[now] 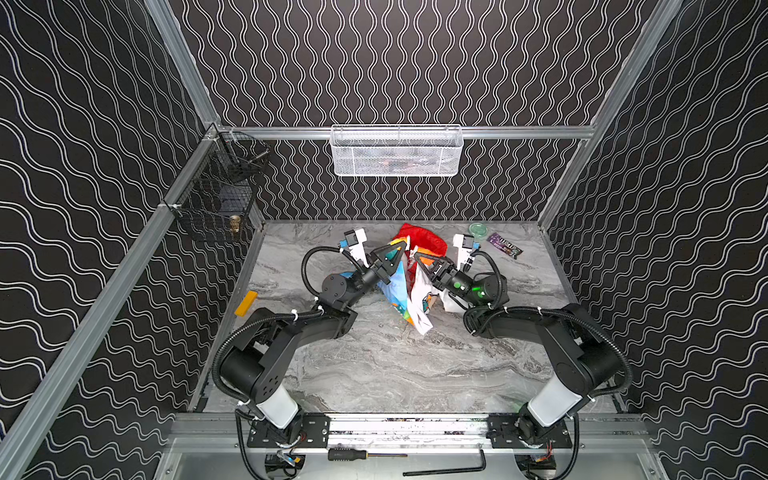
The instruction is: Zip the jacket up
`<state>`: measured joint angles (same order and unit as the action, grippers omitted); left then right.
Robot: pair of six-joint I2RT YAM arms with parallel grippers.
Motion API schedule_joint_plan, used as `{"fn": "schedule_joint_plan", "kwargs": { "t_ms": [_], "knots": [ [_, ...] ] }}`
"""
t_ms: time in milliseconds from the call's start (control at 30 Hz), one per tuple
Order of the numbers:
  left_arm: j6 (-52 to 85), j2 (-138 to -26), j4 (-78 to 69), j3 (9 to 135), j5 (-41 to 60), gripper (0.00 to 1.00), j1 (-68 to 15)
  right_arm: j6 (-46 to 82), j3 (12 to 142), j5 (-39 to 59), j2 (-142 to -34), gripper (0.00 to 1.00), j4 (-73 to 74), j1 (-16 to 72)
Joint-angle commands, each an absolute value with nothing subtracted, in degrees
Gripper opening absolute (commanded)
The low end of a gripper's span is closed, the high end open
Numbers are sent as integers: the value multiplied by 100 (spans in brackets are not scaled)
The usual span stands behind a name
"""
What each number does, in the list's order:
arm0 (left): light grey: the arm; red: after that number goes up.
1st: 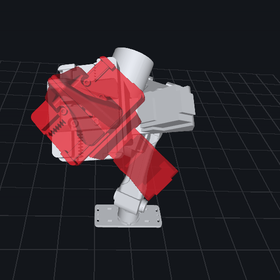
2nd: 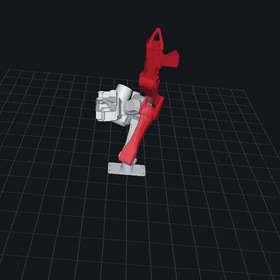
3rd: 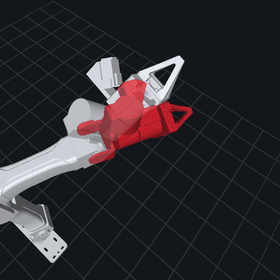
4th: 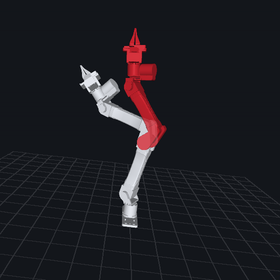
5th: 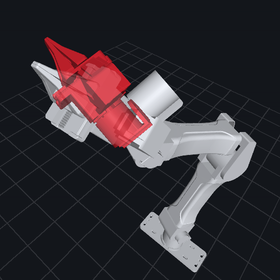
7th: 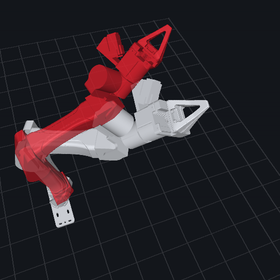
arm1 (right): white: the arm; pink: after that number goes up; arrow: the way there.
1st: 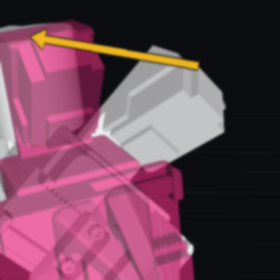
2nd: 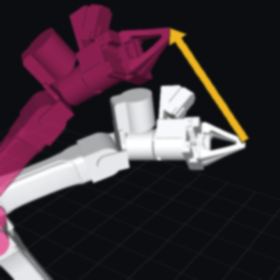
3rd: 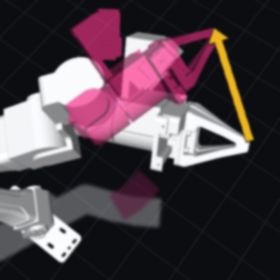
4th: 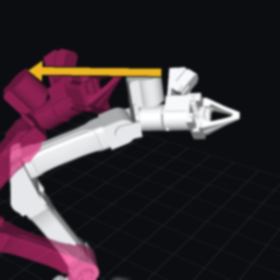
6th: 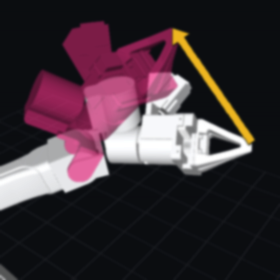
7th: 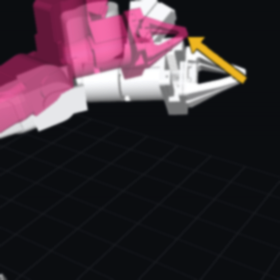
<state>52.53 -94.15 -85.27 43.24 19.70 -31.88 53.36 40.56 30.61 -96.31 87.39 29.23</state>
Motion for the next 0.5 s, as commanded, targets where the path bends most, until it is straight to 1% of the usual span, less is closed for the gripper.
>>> {"fn": "schedule_joint_plan", "kwargs": {
  "t_ms": [0, 467],
  "knots": [
    [5340, -9452, -8859, 4387, 1960, 0, -3177, 5388, 4040, 3072, -9589, 0, 9216, 2951],
    [5362, -9445, -8868, 4289, 1984, 0, -3177, 5379, 4190, 3059, -9667, 0, 9166, 3023]
  ]
}}
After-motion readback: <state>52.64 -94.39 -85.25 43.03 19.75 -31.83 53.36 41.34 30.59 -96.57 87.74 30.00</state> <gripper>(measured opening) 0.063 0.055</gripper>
